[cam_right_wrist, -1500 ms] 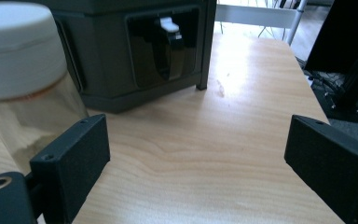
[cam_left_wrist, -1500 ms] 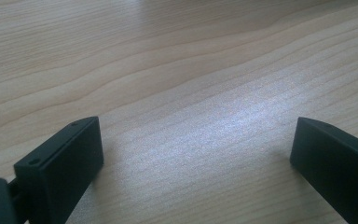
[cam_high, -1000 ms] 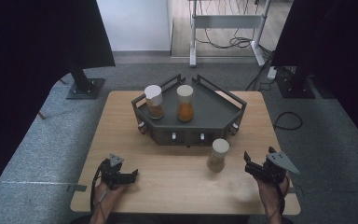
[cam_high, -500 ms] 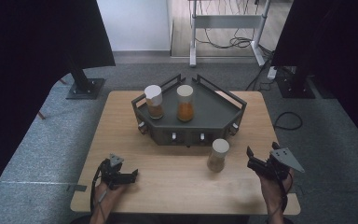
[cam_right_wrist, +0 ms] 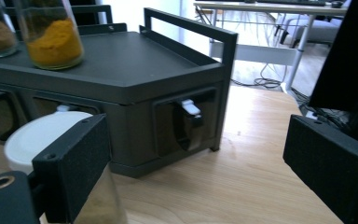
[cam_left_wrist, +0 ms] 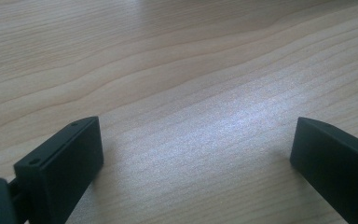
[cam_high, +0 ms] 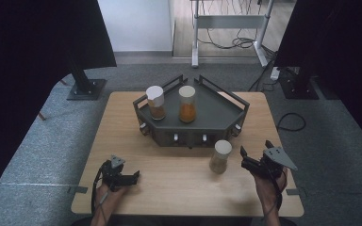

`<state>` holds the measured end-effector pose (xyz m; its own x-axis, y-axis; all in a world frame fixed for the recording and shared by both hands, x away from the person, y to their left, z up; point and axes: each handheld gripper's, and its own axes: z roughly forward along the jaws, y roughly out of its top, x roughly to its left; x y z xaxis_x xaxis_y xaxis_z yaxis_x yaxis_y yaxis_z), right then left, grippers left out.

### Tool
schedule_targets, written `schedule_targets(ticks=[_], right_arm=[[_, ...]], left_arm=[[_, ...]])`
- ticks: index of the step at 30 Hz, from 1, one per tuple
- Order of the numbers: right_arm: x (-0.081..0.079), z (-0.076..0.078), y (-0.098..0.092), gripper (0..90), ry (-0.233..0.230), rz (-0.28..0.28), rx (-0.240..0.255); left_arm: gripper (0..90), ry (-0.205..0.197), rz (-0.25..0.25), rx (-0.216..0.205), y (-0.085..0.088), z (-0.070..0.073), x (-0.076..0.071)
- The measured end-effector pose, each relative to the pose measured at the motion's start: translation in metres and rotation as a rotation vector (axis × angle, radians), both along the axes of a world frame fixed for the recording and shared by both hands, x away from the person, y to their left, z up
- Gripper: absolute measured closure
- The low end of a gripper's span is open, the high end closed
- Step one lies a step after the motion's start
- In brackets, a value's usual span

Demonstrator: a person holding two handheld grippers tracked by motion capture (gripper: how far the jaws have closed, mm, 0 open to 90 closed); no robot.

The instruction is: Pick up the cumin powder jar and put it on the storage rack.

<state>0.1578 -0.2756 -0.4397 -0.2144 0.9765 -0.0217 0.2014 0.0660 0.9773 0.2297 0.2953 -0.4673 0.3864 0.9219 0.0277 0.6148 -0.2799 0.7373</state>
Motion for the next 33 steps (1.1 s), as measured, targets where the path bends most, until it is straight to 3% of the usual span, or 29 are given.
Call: schedule_targets(ticks=[33], right_arm=[[0.027, 0.002, 0.042, 6.7, -0.012, 0.11, 0.004]], left_arm=[[2.2, 0.0, -0.002, 0.0, 0.0, 0.0, 0.0]])
